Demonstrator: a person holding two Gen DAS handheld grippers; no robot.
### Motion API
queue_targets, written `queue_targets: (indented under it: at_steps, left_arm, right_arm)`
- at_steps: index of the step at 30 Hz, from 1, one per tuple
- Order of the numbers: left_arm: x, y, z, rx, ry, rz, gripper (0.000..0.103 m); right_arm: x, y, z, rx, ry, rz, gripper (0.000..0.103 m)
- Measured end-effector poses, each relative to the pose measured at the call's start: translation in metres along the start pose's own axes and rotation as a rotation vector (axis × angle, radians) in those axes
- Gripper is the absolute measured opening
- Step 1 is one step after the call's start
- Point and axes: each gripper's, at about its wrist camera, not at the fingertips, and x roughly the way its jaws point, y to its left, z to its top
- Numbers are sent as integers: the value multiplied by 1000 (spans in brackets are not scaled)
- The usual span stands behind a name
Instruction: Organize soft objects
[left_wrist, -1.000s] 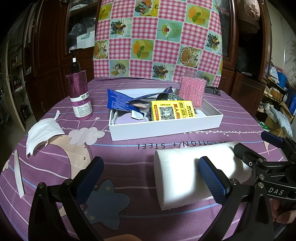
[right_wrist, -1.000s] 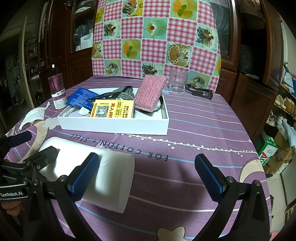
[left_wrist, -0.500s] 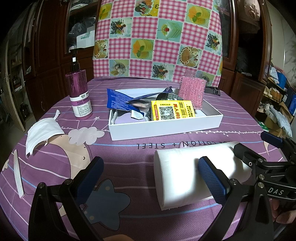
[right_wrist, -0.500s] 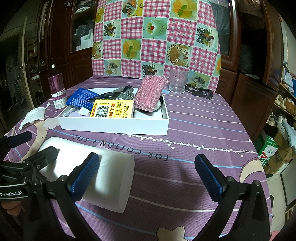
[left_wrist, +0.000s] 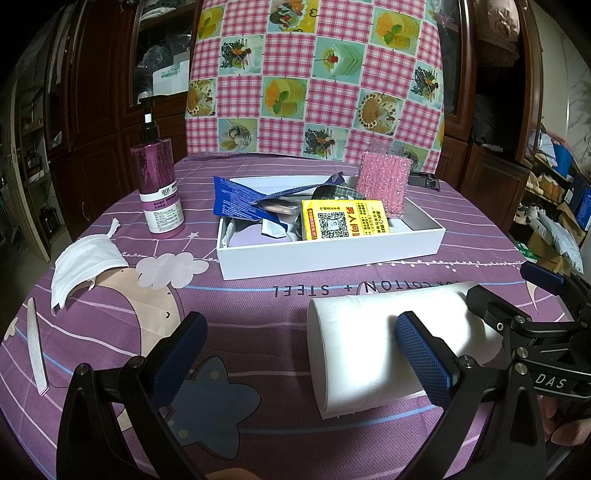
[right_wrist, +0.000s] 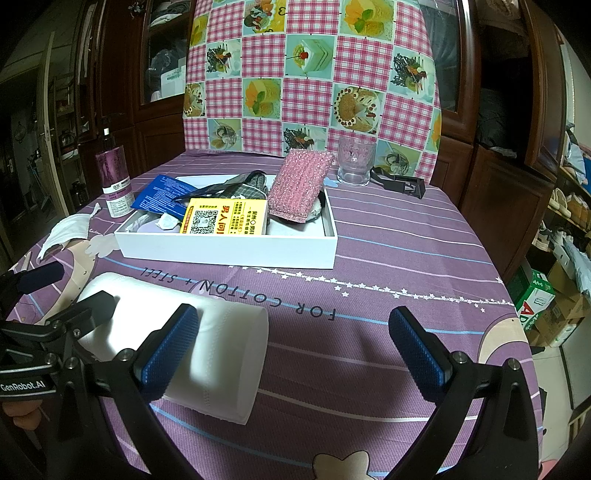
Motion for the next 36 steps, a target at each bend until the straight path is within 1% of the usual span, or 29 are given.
queue_targets:
  at_steps: [34, 36]
  left_arm:
    - [0, -1, 0, 4, -4, 7, 103]
    - [-1, -1, 0, 12, -9, 4, 101]
  right_arm:
    - [-2, 1, 0, -3, -4, -3, 102]
    - [-4, 2, 1, -20, -19, 4, 102]
